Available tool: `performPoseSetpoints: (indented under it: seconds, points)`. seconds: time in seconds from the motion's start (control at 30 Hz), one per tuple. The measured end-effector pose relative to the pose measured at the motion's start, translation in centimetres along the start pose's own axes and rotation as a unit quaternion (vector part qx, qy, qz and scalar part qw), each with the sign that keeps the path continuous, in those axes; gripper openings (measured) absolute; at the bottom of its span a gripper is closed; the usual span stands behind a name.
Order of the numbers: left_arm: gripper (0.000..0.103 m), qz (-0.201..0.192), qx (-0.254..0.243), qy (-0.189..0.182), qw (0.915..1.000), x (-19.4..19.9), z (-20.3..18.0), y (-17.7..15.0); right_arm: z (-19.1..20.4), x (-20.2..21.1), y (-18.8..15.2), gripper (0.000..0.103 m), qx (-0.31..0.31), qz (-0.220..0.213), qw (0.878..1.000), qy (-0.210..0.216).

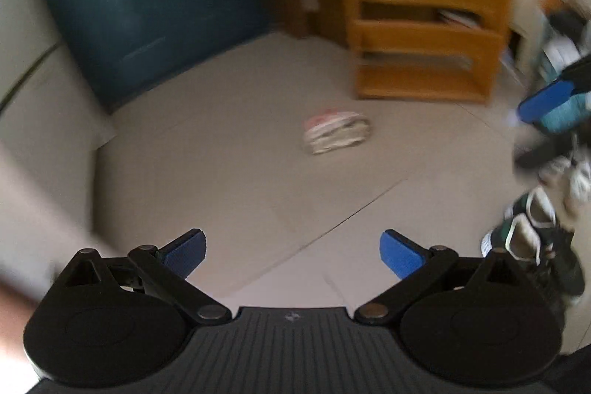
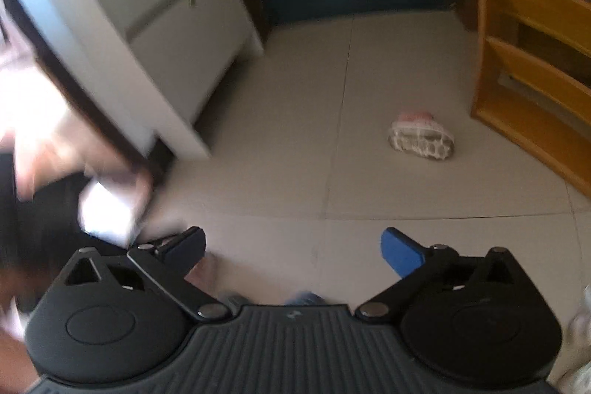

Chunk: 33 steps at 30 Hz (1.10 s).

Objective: Organize scattered shoes
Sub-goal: 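Move the left tool toward the pink shoe with white sole near the shelf, then close the left tool on the pink shoe's collar and lift it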

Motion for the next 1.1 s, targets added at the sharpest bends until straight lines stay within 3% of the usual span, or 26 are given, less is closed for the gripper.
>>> performPoseSetpoints:
  seconds: [0.1,0.17,0.23,0.4,0.6,0.7,0.93,1.0,1.1]
  points:
    - [0.103,0.007,-0.063,-0.019,0.9978,-10.1,0.5,2.2,-2.2,-1.5,0.4,0.101,0.003,-0.022,1.000,-0.001]
    - [0.103,0.008,-0.076,-0.013,0.9970,-14.9,0.8,2.9,-3.9,-3.2,0.6,0.101,0.006,-0.034,0.999,-0.007]
    - [0.103,0.007,-0.065,-0.012,0.9978,-20.6,1.6,3.9,-5.4,-5.2,0.5,0.101,0.008,-0.039,0.999,-0.021]
    - [0.103,0.000,-0.038,-0.023,0.9990,-29.7,2.8,6.8,-9.2,-6.1,-0.1,0.101,-0.016,-0.068,0.997,-0.029]
    - [0.103,-0.017,-0.057,-0.031,0.9977,-35.4,3.1,14.1,-13.2,-5.5,-0.3,0.103,-0.079,-0.092,0.992,-0.018]
    - [0.103,-0.003,-0.051,-0.029,0.9983,-38.7,3.0,16.3,-15.4,-5.1,-0.6,0.103,-0.117,-0.099,0.988,-0.028]
    - [0.103,-0.003,0.025,-0.040,0.9989,-41.7,2.6,16.9,-17.9,-2.8,-1.8,0.103,-0.153,-0.110,0.980,-0.064]
    - [0.103,0.008,0.079,-0.060,0.9950,-42.2,3.4,16.3,-18.3,-1.9,-2.2,0.103,-0.160,-0.113,0.978,-0.072]
    - [0.103,0.010,0.115,-0.072,0.9907,-42.5,3.8,15.8,-18.4,-1.2,-2.7,0.103,-0.169,-0.112,0.976,-0.080]
Point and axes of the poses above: each gripper's, at about its wrist camera, not at the fingertips, and x roughly against the way its jaws point, z to its left, y to its top, the point moved 5 cm from there along -x, roughly the way its jaws point, and after that the axes turned 10 degrees about -x, right-handed, at the moved point
